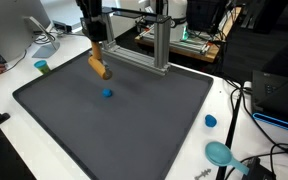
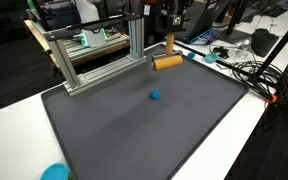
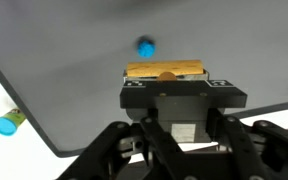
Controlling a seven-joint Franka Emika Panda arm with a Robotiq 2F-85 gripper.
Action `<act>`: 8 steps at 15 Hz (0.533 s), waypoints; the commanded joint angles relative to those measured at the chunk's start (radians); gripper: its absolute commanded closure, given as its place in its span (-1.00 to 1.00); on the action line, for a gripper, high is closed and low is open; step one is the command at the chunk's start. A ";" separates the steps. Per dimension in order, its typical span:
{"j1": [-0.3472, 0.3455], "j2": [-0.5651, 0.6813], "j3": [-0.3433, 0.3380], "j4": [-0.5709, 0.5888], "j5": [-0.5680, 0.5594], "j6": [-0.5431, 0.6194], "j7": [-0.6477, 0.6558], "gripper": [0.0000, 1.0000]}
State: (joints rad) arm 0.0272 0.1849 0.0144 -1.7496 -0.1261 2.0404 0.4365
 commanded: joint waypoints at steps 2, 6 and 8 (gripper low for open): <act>-0.046 0.032 -0.047 0.034 0.063 0.008 -0.124 0.57; -0.047 0.044 -0.058 0.022 0.054 -0.005 -0.133 0.07; -0.044 0.051 -0.057 0.021 0.057 -0.005 -0.134 0.07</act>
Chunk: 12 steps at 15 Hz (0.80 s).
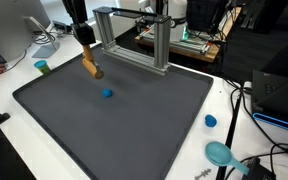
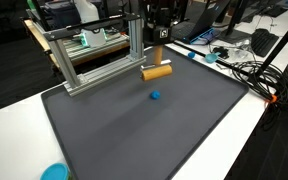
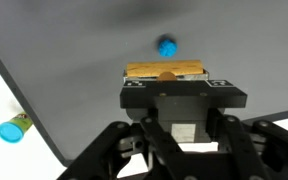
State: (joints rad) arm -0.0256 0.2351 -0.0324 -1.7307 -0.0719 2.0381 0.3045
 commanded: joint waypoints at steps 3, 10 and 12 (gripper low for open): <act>0.025 -0.042 -0.009 -0.082 -0.062 0.051 -0.010 0.57; 0.015 -0.101 0.018 -0.242 0.034 0.109 -0.119 0.57; 0.026 -0.053 0.008 -0.200 0.006 0.090 -0.085 0.07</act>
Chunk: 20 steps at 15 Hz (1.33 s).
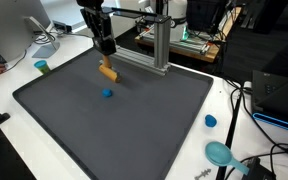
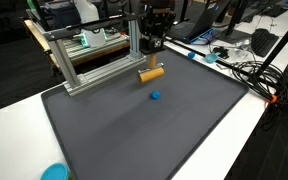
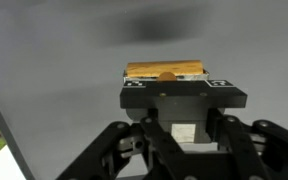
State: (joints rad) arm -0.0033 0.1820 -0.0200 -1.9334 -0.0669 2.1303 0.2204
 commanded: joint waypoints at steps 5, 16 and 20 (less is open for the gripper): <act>0.021 0.008 0.002 -0.046 -0.018 0.114 0.024 0.57; 0.044 0.071 -0.021 -0.030 -0.083 0.190 0.093 0.57; 0.037 0.075 -0.021 -0.031 -0.055 0.202 0.084 0.57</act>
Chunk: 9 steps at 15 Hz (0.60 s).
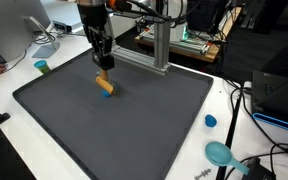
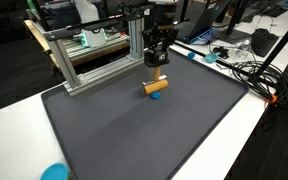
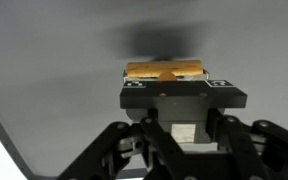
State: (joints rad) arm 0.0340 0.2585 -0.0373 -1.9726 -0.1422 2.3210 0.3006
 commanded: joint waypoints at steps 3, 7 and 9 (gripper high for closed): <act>-0.004 0.006 -0.001 0.012 0.046 0.023 0.001 0.57; -0.006 0.021 -0.008 0.016 0.055 0.037 0.011 0.57; -0.006 0.032 -0.015 0.018 0.047 0.032 0.019 0.57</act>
State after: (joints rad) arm 0.0299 0.2736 -0.0415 -1.9724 -0.1058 2.3455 0.3067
